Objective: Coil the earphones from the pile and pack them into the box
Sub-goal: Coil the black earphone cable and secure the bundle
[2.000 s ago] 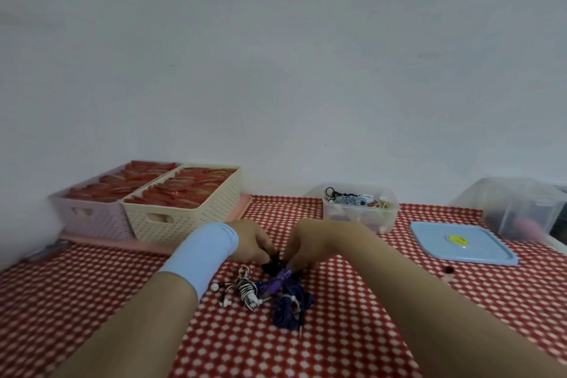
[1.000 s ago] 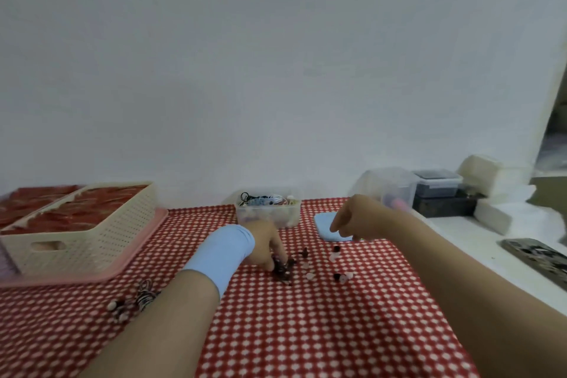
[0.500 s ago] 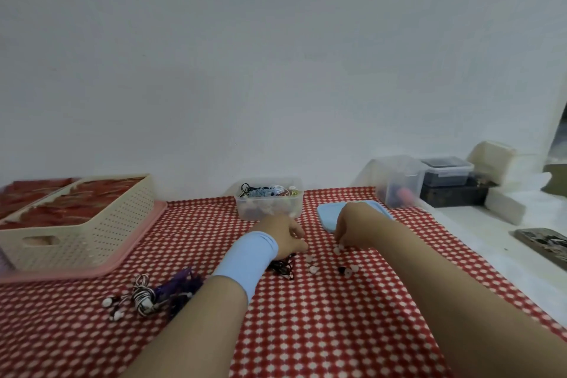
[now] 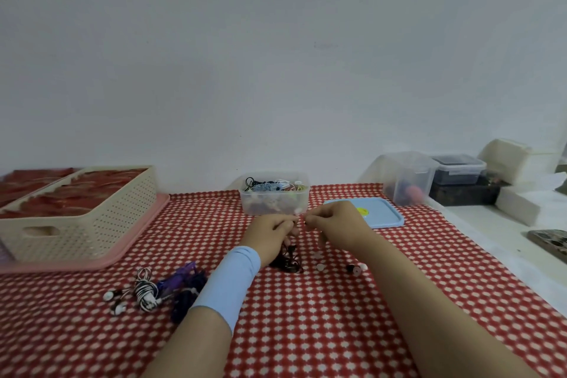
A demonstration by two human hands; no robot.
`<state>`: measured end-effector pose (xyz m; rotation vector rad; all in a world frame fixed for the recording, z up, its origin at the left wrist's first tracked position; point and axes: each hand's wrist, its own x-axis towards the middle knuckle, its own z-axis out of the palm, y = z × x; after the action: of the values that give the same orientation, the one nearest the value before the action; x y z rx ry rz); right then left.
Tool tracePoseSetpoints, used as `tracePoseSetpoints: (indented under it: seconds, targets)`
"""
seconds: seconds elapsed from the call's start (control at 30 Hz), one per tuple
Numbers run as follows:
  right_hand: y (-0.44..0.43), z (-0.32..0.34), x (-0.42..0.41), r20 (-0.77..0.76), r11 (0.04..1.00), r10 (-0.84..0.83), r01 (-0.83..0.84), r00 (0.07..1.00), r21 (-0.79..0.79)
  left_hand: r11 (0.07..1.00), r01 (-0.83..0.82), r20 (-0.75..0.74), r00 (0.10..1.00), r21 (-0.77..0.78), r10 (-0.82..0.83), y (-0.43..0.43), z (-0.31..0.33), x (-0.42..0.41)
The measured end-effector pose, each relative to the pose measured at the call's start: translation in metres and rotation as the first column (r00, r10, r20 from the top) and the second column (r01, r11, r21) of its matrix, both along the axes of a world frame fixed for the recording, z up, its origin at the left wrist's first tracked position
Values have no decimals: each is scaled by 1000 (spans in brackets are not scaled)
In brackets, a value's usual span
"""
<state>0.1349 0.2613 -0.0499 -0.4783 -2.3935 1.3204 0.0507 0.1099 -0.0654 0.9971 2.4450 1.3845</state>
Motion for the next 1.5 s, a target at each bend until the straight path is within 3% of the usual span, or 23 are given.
tracePoseSetpoints:
  seconds: [0.2,0.7,1.17,1.5]
  targets:
    - [-9,-3,7,-73,980,-3,-11,997,-201,975,-20,109,994,220,-5,-8,-4,3]
    - [-19,3,16,-195,879,59,-144,979,-455,915,-83,285,958,394,-36,-15,-7,7]
    - [-17,0,15,-153,863,134,-191,979,-467,911,7,239,964,412,-115,-12,-12,8]
    - [-15,0,16,-123,807,221,-253,967,-535,894,-22,315,940,447,-134,-11,-13,8]
